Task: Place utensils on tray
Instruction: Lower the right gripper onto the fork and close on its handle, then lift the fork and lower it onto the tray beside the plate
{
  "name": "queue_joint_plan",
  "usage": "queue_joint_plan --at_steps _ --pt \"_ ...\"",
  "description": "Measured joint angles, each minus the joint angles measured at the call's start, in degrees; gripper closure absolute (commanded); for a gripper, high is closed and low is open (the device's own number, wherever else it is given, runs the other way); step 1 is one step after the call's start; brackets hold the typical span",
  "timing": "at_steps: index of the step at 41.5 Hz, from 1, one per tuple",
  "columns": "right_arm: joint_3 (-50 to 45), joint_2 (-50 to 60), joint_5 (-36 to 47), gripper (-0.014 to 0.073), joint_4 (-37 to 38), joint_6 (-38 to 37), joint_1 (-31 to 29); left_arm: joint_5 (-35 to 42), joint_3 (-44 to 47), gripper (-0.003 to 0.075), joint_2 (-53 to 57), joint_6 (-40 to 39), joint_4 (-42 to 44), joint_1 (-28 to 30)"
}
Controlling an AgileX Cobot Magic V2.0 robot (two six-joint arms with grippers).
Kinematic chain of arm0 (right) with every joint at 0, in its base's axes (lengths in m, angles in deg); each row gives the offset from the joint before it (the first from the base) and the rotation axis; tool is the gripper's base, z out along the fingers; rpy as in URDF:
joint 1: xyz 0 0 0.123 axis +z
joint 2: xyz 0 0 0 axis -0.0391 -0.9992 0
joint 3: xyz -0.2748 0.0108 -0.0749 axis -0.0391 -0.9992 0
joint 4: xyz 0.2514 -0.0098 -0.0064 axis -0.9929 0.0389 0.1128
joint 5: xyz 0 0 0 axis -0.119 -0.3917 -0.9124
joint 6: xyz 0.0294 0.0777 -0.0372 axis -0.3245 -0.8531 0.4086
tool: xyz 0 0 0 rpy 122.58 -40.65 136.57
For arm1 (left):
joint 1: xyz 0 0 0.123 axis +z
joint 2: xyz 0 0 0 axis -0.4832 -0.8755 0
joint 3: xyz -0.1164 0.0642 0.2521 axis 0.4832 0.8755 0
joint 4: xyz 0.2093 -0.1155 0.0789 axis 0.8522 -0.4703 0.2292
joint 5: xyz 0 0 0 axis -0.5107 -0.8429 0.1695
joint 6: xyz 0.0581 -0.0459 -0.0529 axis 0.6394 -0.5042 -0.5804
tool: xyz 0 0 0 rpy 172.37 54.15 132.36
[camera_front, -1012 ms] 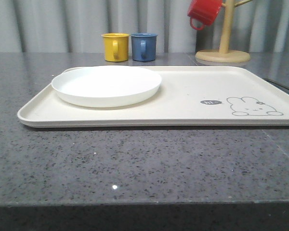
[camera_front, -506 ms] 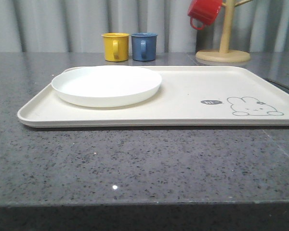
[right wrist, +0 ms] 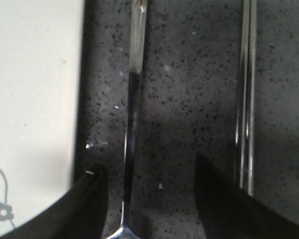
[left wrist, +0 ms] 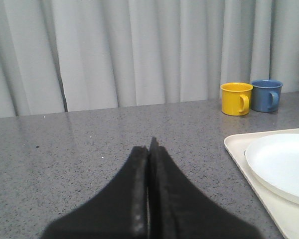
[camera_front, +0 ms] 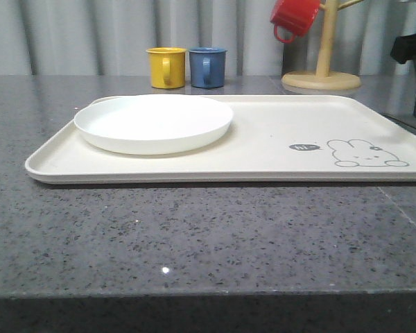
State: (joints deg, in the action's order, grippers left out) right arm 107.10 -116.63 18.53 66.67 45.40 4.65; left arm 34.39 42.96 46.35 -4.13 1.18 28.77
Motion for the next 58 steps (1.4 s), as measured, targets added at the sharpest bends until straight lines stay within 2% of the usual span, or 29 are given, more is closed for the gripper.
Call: queue_joint_plan --at_steps 8,15,25,30,38,43,58 --pt "0.58 -2.31 0.66 0.0186 0.0 0.0 0.0 0.0 0.0 0.0739 0.0 0.0 0.0 0.0" --pt "0.68 -3.34 1.16 0.0281 -0.32 0.0 0.0 0.0 0.0 0.0739 0.0 0.0 0.0 0.0" --pt "0.68 -3.52 2.09 0.0351 -0.51 0.0 0.0 0.0 0.0 0.0739 0.0 0.0 0.0 0.0" --pt "0.68 -3.52 2.09 0.0425 -0.51 0.0 0.0 0.0 0.0 0.0739 0.0 0.0 0.0 0.0" --pt "0.68 -3.52 2.2 0.0594 -0.51 0.0 0.0 0.0 0.0 0.0739 0.0 0.0 0.0 0.0" --pt "0.68 -3.52 2.43 0.0659 -0.51 0.0 0.0 0.0 0.0 0.0739 0.0 0.0 0.0 0.0" --pt "1.34 0.94 2.44 0.0652 -0.51 -1.38 0.0 0.0 0.0 0.0739 0.0 0.0 0.0 0.0"
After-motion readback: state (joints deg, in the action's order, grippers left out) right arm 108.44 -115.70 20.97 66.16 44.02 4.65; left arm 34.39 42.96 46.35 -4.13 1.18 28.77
